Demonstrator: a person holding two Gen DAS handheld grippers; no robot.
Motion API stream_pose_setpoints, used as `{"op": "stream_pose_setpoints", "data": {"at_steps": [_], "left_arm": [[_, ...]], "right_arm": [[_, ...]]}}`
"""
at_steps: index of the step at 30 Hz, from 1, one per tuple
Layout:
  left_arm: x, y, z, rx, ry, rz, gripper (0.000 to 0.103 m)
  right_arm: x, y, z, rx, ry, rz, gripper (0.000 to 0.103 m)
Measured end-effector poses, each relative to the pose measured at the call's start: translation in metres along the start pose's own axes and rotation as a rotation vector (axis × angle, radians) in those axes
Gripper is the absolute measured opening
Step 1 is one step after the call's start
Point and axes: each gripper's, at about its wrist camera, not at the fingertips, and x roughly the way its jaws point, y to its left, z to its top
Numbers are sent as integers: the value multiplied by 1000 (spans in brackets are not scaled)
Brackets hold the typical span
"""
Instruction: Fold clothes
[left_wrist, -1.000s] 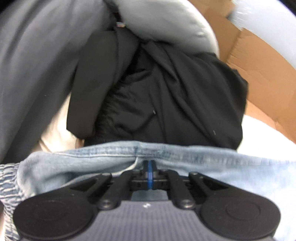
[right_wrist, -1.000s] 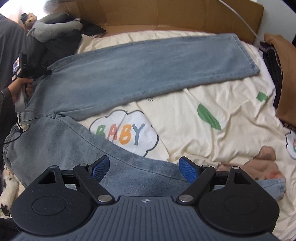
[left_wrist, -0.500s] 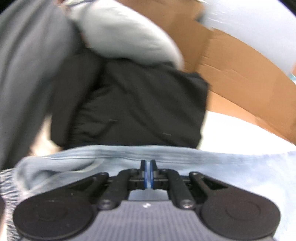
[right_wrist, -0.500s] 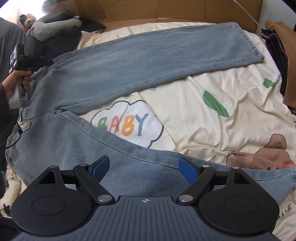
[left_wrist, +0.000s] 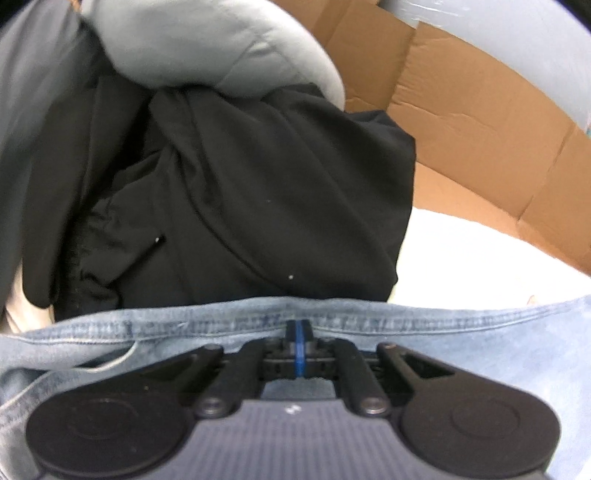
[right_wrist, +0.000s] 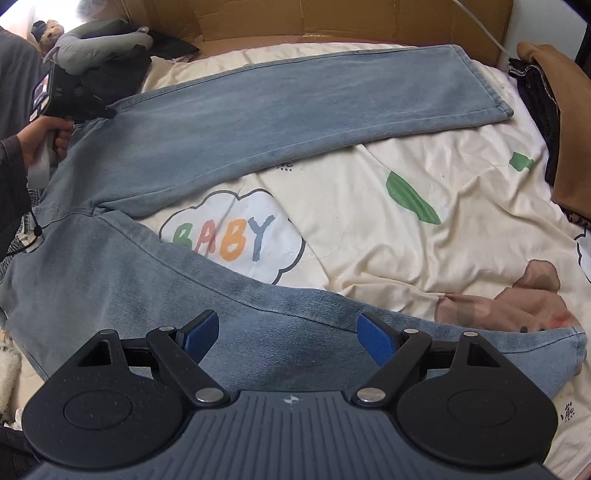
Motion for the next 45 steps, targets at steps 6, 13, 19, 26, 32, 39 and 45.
{"op": "stream_pose_setpoints", "data": {"at_steps": [6,13,19,26,32,39,45], "left_arm": [[-74,12,3,102,-50,-20,10],[-132,35,-12,85,-25,36,10],[-152,71,-67,-13,39,111,10],[-127,97,-129,-52,147,232,10],[-103,124,-134,-65,109,284,3],[-128,126,-117,-92,136,267,8],[-176,127,-128,-92,146,272,10]], "right_arm": [[-6,4,-1,-13,-24,29,87],[-1,9,-4,-37,0,63,87],[5,-3,-7,25,15,65,98],[15,-12,-11,54,43,62,100],[18,-15,-13,77,63,75,100],[11,-20,-11,97,45,86,100],[7,-21,-13,88,40,104,100]]}}
